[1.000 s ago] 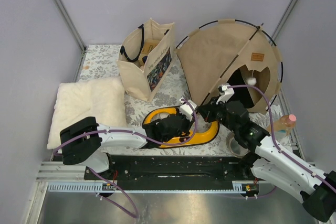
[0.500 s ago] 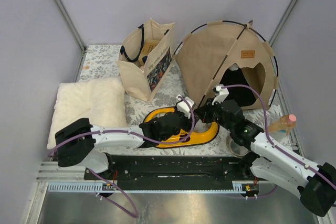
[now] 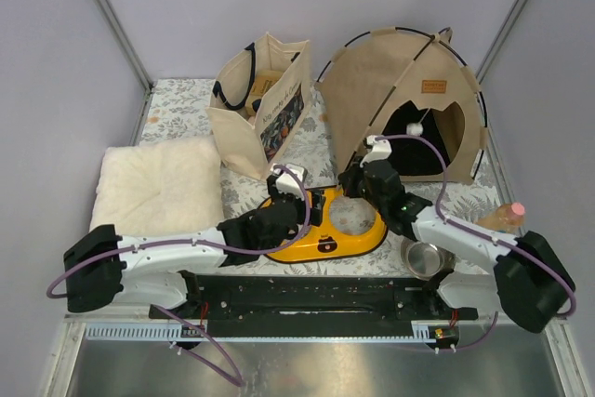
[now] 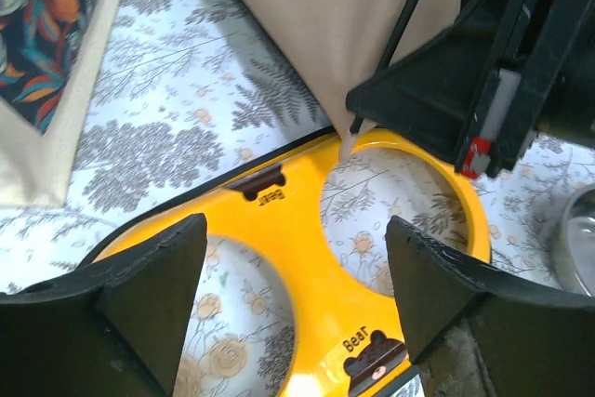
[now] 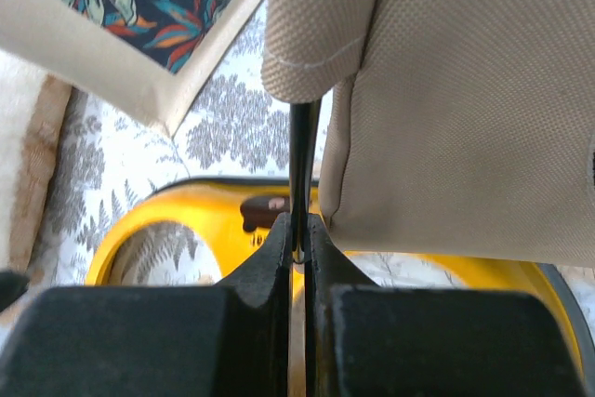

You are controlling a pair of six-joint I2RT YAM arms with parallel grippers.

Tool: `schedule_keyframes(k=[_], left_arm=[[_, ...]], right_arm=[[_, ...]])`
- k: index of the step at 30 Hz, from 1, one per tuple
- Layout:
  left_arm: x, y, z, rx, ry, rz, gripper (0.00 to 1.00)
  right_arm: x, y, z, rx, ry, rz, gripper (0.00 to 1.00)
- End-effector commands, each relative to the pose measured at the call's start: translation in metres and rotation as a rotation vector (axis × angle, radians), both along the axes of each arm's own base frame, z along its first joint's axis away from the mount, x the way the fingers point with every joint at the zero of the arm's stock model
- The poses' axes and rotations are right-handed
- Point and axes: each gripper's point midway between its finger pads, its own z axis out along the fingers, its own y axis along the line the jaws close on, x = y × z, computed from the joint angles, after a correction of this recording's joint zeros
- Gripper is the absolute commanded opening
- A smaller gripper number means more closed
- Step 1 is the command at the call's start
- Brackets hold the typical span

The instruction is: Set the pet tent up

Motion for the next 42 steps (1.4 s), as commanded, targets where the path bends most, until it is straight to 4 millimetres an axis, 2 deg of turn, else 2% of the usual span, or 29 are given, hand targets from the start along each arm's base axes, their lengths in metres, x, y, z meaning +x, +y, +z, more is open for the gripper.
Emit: schedule_keyframes(k=[1, 4, 5, 8, 10, 13, 17, 21, 24, 28, 33, 35, 36, 37, 38, 42], left_arm=[[0.004, 0.030, -0.002, -0.034, 0.021, 0.126, 0.82], [0.003, 0.041, -0.007, -0.036, 0.031, 0.156, 0.87], [0.003, 0.045, -0.007, -0.040, 0.034, 0.174, 0.91], [0.002, 0.060, -0.010, -0.043, 0.045, 0.215, 0.98], [0.002, 0.068, -0.010, -0.049, 0.049, 0.233, 0.99], [0.001, 0.081, -0.006, -0.065, 0.058, 0.257, 0.99], [-0.001, 0.099, 0.002, -0.087, 0.071, 0.293, 0.99], [-0.003, 0.128, 0.012, -0.094, 0.099, 0.360, 0.99], [-0.007, 0.152, 0.026, -0.105, 0.102, 0.410, 0.99], [-0.018, 0.174, 0.058, -0.167, 0.080, 0.411, 0.99], [-0.036, 0.199, 0.092, -0.250, 0.045, 0.370, 0.99], [-0.042, 0.210, 0.099, -0.263, 0.039, 0.368, 0.99], [-0.045, 0.216, 0.100, -0.265, 0.038, 0.371, 0.99], [-0.048, 0.223, 0.102, -0.270, 0.035, 0.375, 0.99], [-0.051, 0.230, 0.106, -0.284, 0.030, 0.382, 0.99], [-0.061, 0.250, 0.119, -0.333, 0.000, 0.385, 0.99]], right_arm=[[0.048, 0.013, 0.045, 0.045, -0.151, -0.100, 0.00], [0.060, 0.022, 0.036, 0.021, -0.129, -0.098, 0.01], [0.061, 0.025, 0.032, 0.016, -0.116, -0.088, 0.06], [0.060, 0.028, 0.021, 0.017, -0.072, -0.086, 0.36], [0.054, 0.026, 0.018, 0.029, -0.054, -0.084, 0.53], [0.046, 0.022, 0.027, 0.023, -0.035, -0.079, 0.71], [0.029, 0.012, 0.048, 0.015, -0.030, -0.060, 0.82], [0.007, 0.002, 0.066, 0.005, -0.006, -0.021, 0.86], [-0.010, 0.007, 0.080, 0.033, 0.000, 0.063, 0.86], [-0.033, 0.039, 0.094, 0.140, 0.026, 0.233, 0.80], [-0.058, 0.088, 0.106, 0.193, 0.041, 0.339, 0.80], [-0.065, 0.111, 0.109, 0.221, 0.040, 0.371, 0.84], [-0.070, 0.123, 0.102, 0.210, 0.062, 0.395, 0.87], [-0.072, 0.140, 0.109, 0.233, 0.051, 0.422, 0.96], [-0.075, 0.158, 0.112, 0.236, 0.057, 0.448, 0.99], [-0.067, 0.215, 0.096, 0.242, 0.103, 0.463, 0.99]])
